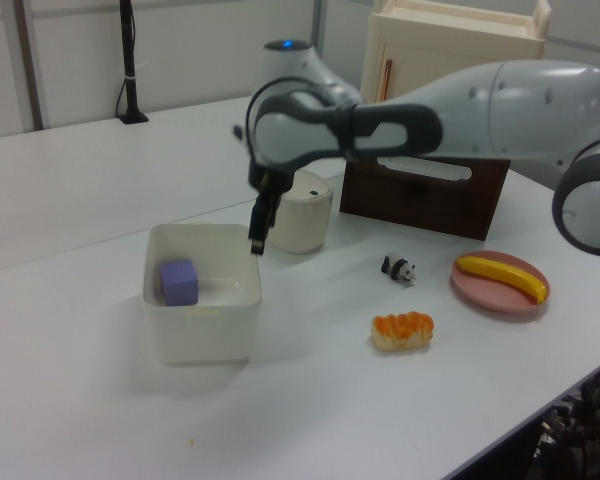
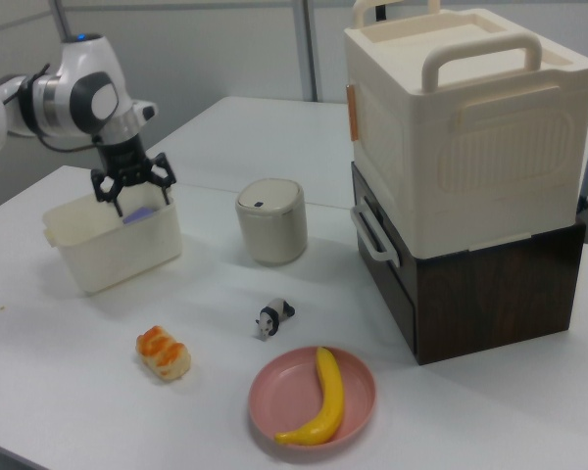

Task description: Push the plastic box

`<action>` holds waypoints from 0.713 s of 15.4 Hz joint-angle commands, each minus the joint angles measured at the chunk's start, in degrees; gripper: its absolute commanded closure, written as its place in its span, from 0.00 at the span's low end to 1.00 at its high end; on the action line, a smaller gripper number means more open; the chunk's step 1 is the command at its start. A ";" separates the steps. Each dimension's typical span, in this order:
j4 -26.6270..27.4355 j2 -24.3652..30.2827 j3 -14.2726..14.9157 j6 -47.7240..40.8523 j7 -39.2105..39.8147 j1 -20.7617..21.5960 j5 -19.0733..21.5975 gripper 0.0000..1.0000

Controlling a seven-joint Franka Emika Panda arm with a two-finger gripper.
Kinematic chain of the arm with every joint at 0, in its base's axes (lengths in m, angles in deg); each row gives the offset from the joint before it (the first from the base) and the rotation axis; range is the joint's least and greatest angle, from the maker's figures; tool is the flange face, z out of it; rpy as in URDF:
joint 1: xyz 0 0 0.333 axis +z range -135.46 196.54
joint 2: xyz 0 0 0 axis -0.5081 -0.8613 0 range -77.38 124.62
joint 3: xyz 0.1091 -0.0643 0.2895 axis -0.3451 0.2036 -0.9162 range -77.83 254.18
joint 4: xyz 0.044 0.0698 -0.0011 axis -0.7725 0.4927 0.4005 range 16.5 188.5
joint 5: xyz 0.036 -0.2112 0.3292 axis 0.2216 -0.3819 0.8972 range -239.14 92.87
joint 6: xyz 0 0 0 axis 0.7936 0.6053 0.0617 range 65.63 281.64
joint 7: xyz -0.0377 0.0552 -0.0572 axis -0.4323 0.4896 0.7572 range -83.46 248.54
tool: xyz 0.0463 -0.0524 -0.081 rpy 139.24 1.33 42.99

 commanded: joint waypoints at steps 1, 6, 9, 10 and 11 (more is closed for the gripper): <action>2.22 6.06 0.12 -5.18 -0.96 -4.47 1.24 0.00; 2.22 11.43 0.12 -14.86 -6.83 -10.37 2.91 0.00; 2.48 13.54 0.20 -16.72 -15.18 -12.65 2.91 0.00; 2.57 13.80 0.29 -17.07 -18.42 -13.01 2.56 0.00; 2.57 13.81 0.64 -17.07 -21.76 -13.01 2.21 0.00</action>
